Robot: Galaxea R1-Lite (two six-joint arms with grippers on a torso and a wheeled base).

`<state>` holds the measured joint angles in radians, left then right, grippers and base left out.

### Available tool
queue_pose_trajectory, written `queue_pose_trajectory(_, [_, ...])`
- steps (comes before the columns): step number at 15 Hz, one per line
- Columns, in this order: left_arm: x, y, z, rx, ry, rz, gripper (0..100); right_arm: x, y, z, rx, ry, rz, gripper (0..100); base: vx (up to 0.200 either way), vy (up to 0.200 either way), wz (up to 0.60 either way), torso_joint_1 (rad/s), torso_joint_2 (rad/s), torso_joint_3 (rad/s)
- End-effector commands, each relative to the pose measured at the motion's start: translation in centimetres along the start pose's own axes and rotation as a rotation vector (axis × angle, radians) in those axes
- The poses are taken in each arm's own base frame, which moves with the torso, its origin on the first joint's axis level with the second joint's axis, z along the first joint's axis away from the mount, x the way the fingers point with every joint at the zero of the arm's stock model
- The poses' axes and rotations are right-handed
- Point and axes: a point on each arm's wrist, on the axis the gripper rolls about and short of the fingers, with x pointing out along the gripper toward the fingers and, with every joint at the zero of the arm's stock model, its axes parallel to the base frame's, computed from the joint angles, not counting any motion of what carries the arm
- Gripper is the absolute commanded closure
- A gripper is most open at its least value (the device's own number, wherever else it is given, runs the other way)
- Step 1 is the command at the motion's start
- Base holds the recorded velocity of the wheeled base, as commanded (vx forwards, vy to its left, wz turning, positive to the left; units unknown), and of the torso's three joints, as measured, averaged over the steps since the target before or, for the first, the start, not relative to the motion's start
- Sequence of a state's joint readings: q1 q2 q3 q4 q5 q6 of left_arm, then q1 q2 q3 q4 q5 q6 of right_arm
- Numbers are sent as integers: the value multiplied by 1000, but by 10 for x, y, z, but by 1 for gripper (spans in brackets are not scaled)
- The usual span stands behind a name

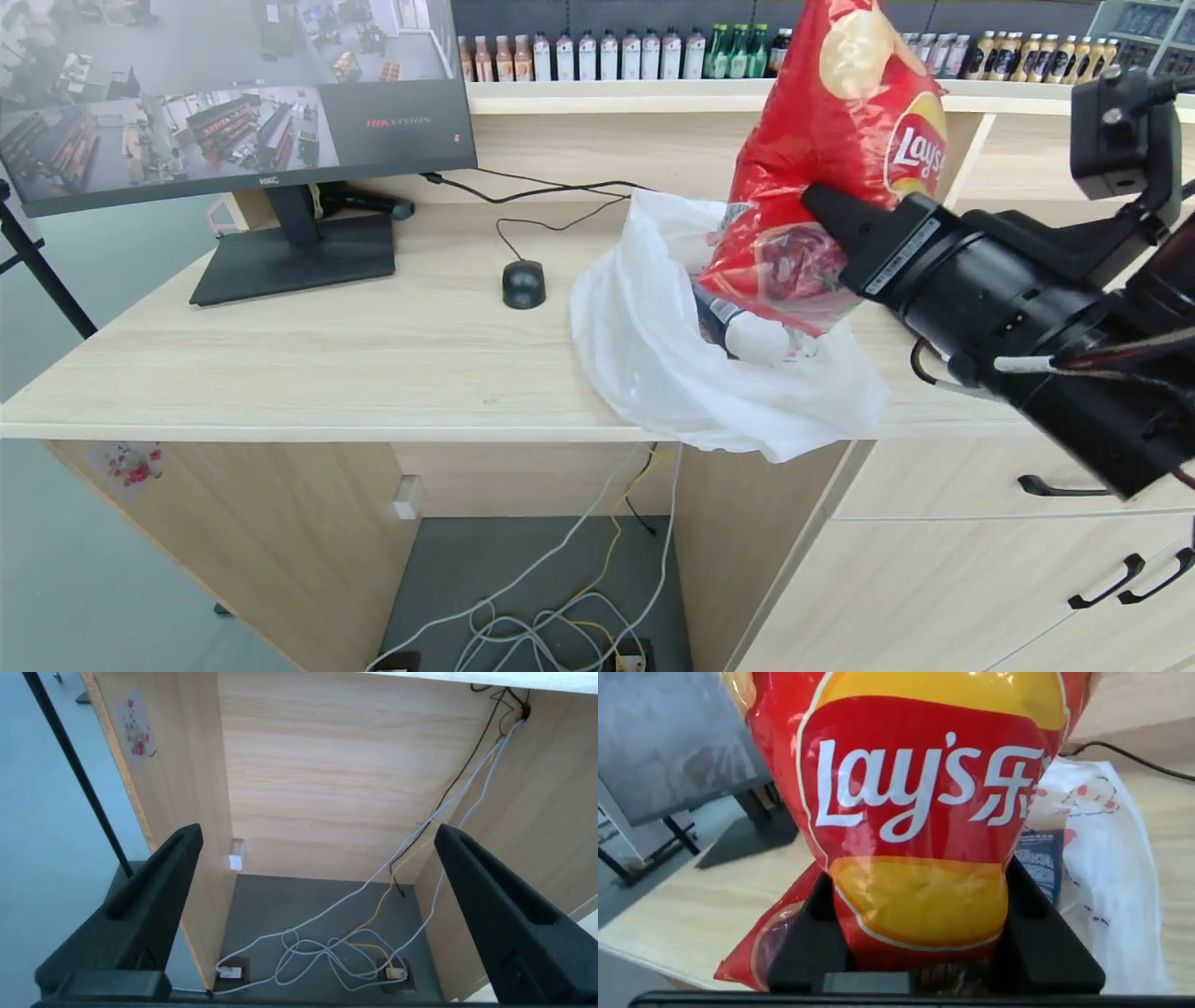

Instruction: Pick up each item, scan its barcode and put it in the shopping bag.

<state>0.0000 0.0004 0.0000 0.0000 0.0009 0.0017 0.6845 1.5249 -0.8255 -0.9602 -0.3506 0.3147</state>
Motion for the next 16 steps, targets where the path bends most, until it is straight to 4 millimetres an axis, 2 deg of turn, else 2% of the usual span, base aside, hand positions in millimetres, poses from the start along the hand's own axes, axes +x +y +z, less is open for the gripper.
queue_pose_trajectory(1, [0, 0, 0, -2, 0, 1, 0, 1, 5, 18, 119, -5, -37, 100, 0, 0, 0, 0, 0, 0])
queue_pose_trajectory(4, [0, 0, 0, -2, 0, 1, 0, 7, -5, 14, 154, 54, -108, 100, 0, 0, 0, 0, 0, 0])
queue_pose_trajectory(7, [0, 0, 0, -2, 0, 1, 0, 36, -18, 10, 149, 40, -172, 100, 0, 0, 0, 0, 0, 0])
queue_pose_trajectory(11, [0, 0, 0, -2, 1, -1, 0, 60, -24, 3, 100, 94, -216, 100, 0, 0, 0, 0, 0, 0])
queue_pose_trajectory(16, [0, 0, 0, 0, 0, -1, 0, 62, -24, 2, 74, 136, -226, 100, 0, 0, 0, 0, 0, 0])
